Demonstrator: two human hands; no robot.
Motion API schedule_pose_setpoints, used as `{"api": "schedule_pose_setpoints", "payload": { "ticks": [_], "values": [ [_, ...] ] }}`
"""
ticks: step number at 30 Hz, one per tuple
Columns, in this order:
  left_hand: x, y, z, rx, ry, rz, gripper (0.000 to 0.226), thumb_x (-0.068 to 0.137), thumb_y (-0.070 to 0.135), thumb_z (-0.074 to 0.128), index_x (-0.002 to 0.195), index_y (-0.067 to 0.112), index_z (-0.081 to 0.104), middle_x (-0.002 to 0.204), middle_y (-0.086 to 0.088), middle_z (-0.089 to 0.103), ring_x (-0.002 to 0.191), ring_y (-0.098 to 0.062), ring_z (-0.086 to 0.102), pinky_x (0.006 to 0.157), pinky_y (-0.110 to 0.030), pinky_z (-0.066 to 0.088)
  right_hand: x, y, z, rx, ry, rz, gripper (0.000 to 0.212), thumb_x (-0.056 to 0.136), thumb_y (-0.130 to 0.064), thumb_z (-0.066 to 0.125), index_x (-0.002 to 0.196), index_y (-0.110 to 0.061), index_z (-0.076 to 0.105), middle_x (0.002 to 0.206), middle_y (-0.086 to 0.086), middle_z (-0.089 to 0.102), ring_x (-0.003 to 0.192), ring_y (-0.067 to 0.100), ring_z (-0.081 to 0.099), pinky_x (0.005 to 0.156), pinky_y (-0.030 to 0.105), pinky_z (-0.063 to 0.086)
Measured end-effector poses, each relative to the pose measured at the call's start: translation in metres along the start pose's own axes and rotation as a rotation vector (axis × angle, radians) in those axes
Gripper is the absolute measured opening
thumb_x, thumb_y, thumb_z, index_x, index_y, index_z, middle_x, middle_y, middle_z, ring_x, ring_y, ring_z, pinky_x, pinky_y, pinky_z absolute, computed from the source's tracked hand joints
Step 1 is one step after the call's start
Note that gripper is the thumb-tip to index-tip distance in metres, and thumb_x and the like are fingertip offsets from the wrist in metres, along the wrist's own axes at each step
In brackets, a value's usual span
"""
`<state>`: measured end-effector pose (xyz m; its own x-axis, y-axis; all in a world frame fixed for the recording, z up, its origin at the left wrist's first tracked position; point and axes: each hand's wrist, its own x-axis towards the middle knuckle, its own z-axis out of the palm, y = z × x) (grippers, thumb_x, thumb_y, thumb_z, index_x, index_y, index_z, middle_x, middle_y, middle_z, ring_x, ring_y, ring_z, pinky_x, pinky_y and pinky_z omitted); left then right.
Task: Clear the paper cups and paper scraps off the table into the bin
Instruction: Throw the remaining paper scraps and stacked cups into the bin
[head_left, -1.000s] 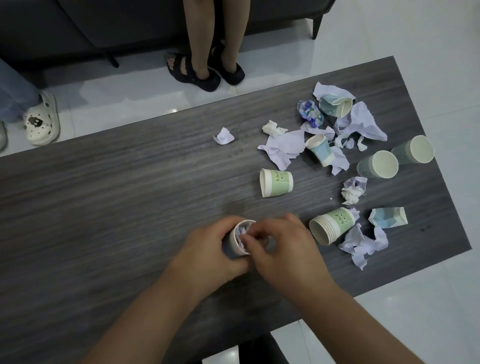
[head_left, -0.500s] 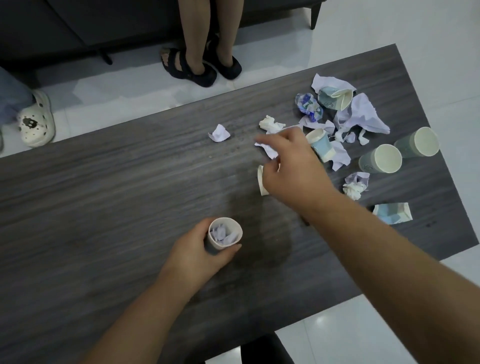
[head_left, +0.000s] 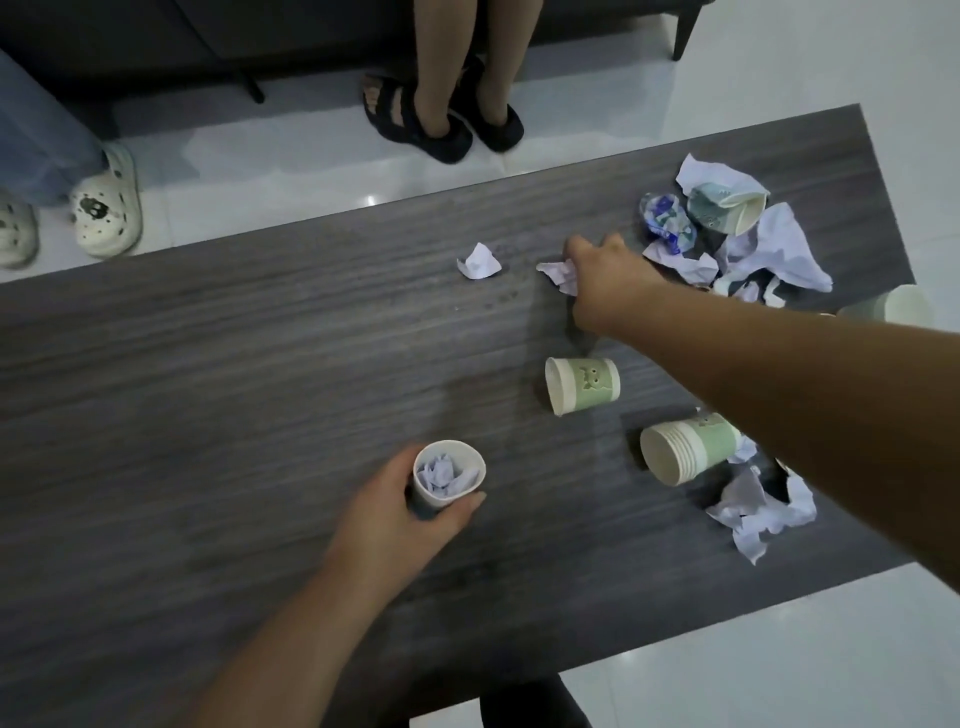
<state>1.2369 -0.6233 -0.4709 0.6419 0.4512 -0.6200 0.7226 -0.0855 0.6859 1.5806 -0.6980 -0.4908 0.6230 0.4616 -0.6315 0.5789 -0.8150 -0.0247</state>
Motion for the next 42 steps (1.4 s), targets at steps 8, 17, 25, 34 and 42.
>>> {"api": "schedule_pose_setpoints", "payload": {
  "ticks": [8,17,25,34,42],
  "values": [
    [0.022,0.014,-0.002,-0.007,-0.002,-0.001,0.047,0.076,0.060,0.090,0.114,0.058,0.062,0.112,0.042,0.068,0.102,0.017,0.065,0.076,-0.005,0.047,-0.055,-0.018,-0.021,0.750,0.288,0.018,0.012,0.095,-0.029,0.067,0.107,-0.030,0.068,0.080,-0.011,0.067,0.064,0.002,0.063,0.052,0.014,0.045],
    [0.045,0.029,0.000,0.212,-0.185,0.081,0.025,0.083,0.045,0.072,0.102,0.028,0.073,0.093,0.010,0.074,0.093,0.001,0.073,0.069,-0.020,0.049,-0.169,-0.080,0.037,0.328,0.072,-0.416,0.027,0.099,-0.022,0.059,0.115,-0.024,0.080,0.102,0.005,0.059,0.102,0.031,0.058,0.084,0.038,0.048],
    [0.025,0.021,-0.017,0.081,-0.171,0.081,0.042,0.077,0.036,0.088,0.117,0.033,0.073,0.099,0.018,0.072,0.093,0.016,0.067,0.080,-0.006,0.050,-0.173,-0.095,0.043,0.394,0.049,-0.306,0.018,0.093,-0.026,0.066,0.109,-0.028,0.059,0.095,0.000,0.070,0.089,0.024,0.064,0.076,0.037,0.049],
    [0.008,0.008,-0.033,0.196,-0.138,0.157,0.045,0.065,0.055,0.063,0.105,0.037,0.071,0.106,0.013,0.073,0.101,-0.011,0.070,0.085,-0.033,0.056,-0.183,-0.118,0.055,0.277,-0.046,-0.405,0.031,0.086,-0.052,0.040,0.073,-0.027,0.053,0.066,-0.011,0.052,0.087,0.019,0.046,0.082,0.036,0.037],
    [-0.009,-0.031,-0.039,0.081,-0.005,0.061,0.048,0.066,0.055,0.069,0.111,0.038,0.074,0.110,0.015,0.076,0.105,-0.007,0.072,0.092,-0.035,0.060,-0.180,-0.158,0.056,0.257,-0.300,-0.423,0.042,0.104,-0.042,0.034,0.088,-0.021,0.067,0.093,0.001,0.070,0.107,0.024,0.049,0.110,0.043,0.034]
  ]
}}
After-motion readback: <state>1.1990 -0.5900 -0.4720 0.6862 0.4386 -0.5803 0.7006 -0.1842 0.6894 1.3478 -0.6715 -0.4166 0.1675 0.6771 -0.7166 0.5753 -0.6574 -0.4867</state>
